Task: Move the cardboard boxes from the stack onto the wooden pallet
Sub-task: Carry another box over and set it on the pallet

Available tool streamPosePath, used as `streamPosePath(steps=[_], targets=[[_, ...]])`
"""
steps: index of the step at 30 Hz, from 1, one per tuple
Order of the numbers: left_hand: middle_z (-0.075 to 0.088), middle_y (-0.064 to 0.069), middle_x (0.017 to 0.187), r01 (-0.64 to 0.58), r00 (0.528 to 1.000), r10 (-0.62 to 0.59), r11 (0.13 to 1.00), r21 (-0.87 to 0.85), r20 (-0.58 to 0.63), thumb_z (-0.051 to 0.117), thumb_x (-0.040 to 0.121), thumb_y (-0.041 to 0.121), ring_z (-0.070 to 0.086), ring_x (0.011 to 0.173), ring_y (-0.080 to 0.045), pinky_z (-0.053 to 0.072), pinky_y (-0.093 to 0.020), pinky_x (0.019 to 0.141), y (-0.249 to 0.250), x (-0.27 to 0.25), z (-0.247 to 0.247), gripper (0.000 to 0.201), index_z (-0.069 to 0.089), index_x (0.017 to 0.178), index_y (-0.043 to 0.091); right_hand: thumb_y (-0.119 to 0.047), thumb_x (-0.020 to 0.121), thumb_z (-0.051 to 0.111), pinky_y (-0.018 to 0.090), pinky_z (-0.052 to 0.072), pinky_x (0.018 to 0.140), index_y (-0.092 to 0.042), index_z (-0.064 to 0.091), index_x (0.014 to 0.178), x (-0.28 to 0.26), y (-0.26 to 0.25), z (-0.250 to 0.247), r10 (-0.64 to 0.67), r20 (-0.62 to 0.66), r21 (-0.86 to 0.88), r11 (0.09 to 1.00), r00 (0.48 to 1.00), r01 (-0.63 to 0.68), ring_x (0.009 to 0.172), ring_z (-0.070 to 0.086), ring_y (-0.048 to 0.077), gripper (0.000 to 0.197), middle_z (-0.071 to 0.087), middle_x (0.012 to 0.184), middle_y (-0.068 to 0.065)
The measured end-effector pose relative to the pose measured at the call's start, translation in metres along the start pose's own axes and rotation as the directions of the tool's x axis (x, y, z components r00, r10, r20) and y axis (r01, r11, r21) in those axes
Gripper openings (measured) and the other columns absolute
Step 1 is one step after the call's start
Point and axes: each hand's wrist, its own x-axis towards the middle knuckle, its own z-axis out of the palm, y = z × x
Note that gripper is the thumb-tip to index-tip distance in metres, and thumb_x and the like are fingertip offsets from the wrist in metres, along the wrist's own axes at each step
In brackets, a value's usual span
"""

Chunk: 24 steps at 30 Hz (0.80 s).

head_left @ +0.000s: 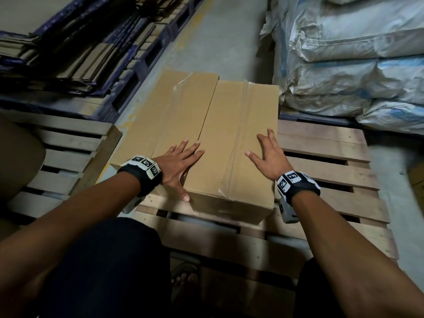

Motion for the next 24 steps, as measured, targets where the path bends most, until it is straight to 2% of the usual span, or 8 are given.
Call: streamPosePath(steps=[4, 7, 11, 14, 19, 24], targets=[[-0.037, 0.001, 0.166, -0.008, 0.999, 0.009, 1.000, 0.006, -0.048, 0.072, 0.060, 0.090, -0.033, 0.152, -0.032, -0.009, -0.054, 0.122, 0.001, -0.003, 0.001, 0.154, -0.024, 0.162, 0.028, -0.065, 0.099, 0.056, 0.043, 0.025, 0.124, -0.024, 0.030, 0.162, -0.001, 0.000, -0.002, -0.012, -0.025, 0.014, 1.000, 1.000, 0.012, 0.158, 0.025, 0.031, 0.079, -0.004, 0.176, 0.000], [-0.023, 0.003, 0.171, -0.010, 0.991, 0.008, 1.000, -0.014, -0.137, 0.070, 0.065, 0.089, -0.017, 0.159, -0.024, 0.005, -0.054, 0.130, -0.002, -0.005, 0.005, 0.146, -0.013, 0.166, 0.023, -0.059, 0.100, 0.058, 0.041, 0.024, 0.124, -0.025, 0.033, 0.160, 0.002, 0.000, -0.005, -0.021, -0.055, 0.035, 0.999, 0.998, 0.023, 0.158, 0.024, 0.031, 0.073, 0.000, 0.176, 0.003], [-0.010, 0.010, 0.173, 0.021, 0.981, -0.030, 0.999, -0.050, -0.193, 0.070, 0.065, 0.089, -0.004, 0.161, -0.015, 0.015, -0.046, 0.130, -0.006, -0.005, 0.005, 0.141, -0.002, 0.167, 0.023, -0.056, 0.101, 0.060, 0.045, 0.025, 0.123, -0.026, 0.040, 0.156, 0.011, 0.000, -0.007, -0.019, -0.089, 0.047, 0.999, 0.996, 0.024, 0.158, 0.024, 0.033, 0.065, 0.004, 0.176, 0.003], [-0.003, 0.011, 0.173, 0.022, 0.976, -0.034, 0.998, -0.056, -0.215, 0.071, 0.065, 0.086, 0.002, 0.160, -0.012, 0.015, -0.039, 0.128, -0.007, -0.005, 0.003, 0.139, 0.004, 0.168, 0.023, -0.054, 0.102, 0.060, 0.046, 0.025, 0.123, -0.026, 0.043, 0.154, 0.015, 0.000, -0.008, -0.016, -0.102, 0.051, 0.998, 0.995, 0.021, 0.157, 0.024, 0.033, 0.062, 0.006, 0.176, 0.004], [0.002, 0.007, 0.173, 0.006, 0.969, -0.019, 0.999, -0.054, -0.247, 0.073, 0.075, 0.075, 0.005, 0.159, -0.012, 0.008, -0.027, 0.120, -0.006, -0.005, -0.001, 0.126, 0.008, 0.168, 0.020, -0.053, 0.101, 0.061, 0.046, 0.028, 0.122, -0.026, 0.045, 0.152, 0.024, 0.002, -0.010, -0.012, -0.132, 0.062, 0.998, 0.991, 0.020, 0.156, 0.027, 0.034, 0.060, 0.010, 0.176, 0.004], [0.002, 0.007, 0.173, -0.004, 0.970, -0.013, 0.998, -0.070, -0.244, 0.072, 0.079, 0.072, 0.003, 0.160, -0.011, 0.008, -0.030, 0.121, -0.004, -0.007, 0.000, 0.121, 0.009, 0.168, 0.021, -0.052, 0.101, 0.062, 0.045, 0.028, 0.122, -0.023, 0.049, 0.150, 0.027, 0.003, -0.009, -0.001, -0.139, 0.058, 0.998, 0.990, 0.009, 0.155, 0.029, 0.034, 0.058, 0.013, 0.175, 0.006]])
